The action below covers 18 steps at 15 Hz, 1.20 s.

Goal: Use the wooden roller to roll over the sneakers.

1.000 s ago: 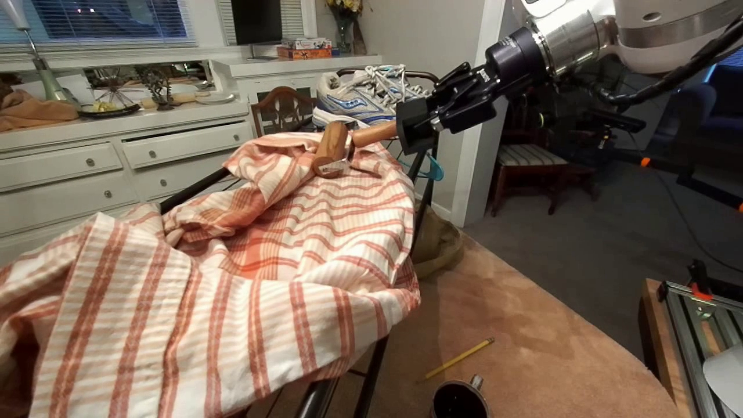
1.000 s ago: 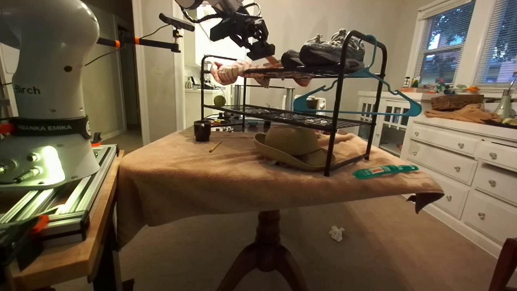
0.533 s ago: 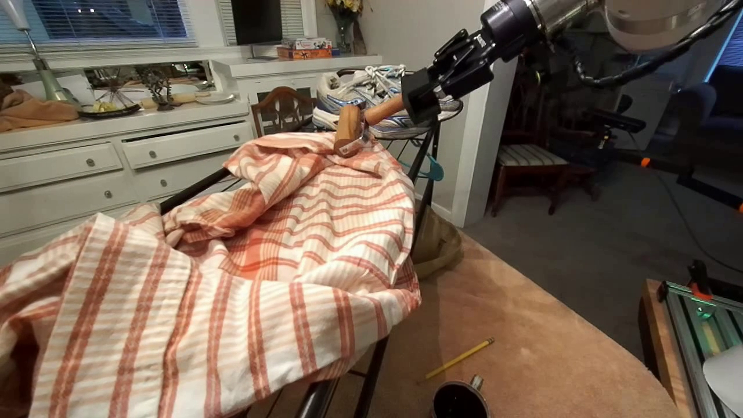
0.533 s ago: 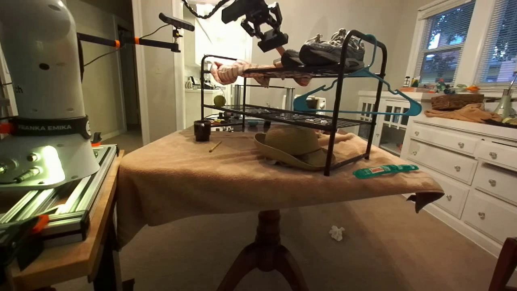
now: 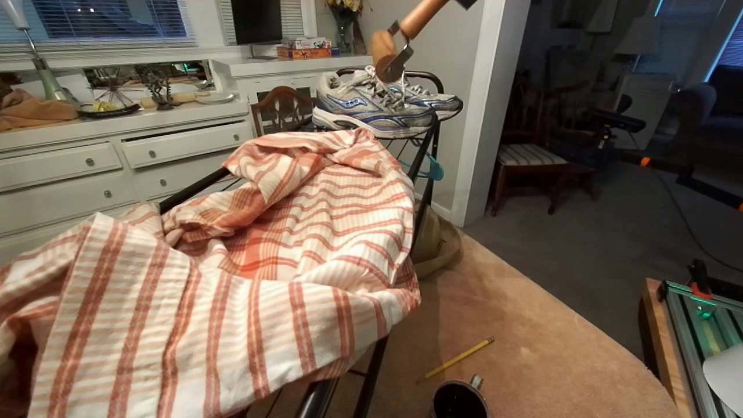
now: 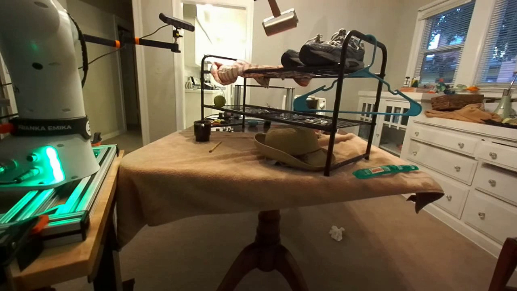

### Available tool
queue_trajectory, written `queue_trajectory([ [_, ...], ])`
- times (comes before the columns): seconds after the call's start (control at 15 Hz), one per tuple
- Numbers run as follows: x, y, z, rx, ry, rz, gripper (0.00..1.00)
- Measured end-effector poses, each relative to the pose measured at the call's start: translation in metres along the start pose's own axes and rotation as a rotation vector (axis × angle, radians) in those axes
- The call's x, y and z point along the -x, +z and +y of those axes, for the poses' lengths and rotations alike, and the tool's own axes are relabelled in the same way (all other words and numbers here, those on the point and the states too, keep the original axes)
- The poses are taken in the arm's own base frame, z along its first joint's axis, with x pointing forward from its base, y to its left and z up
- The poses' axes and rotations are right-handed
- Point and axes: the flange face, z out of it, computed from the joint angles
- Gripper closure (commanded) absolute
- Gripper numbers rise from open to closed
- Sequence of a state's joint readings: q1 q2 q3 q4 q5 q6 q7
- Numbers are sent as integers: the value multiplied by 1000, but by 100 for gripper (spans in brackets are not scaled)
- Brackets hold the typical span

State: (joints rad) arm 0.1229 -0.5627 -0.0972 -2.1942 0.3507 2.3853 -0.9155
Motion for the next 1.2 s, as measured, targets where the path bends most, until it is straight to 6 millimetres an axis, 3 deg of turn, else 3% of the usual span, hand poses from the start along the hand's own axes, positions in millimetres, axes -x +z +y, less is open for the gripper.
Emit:
queue_trajectory([
  [0.2, -29, -46, 5, -4, 16, 15, 65],
  [0.33, -37, -56, 13, 20, 72, 14, 65],
  [0.47, -38, -52, 26, 62, 152, -22, 65],
  [0.93, -31, 2, 66, 202, 420, -256, 65],
  [1.2, -36, 4, 77, 213, 519, -365, 65],
])
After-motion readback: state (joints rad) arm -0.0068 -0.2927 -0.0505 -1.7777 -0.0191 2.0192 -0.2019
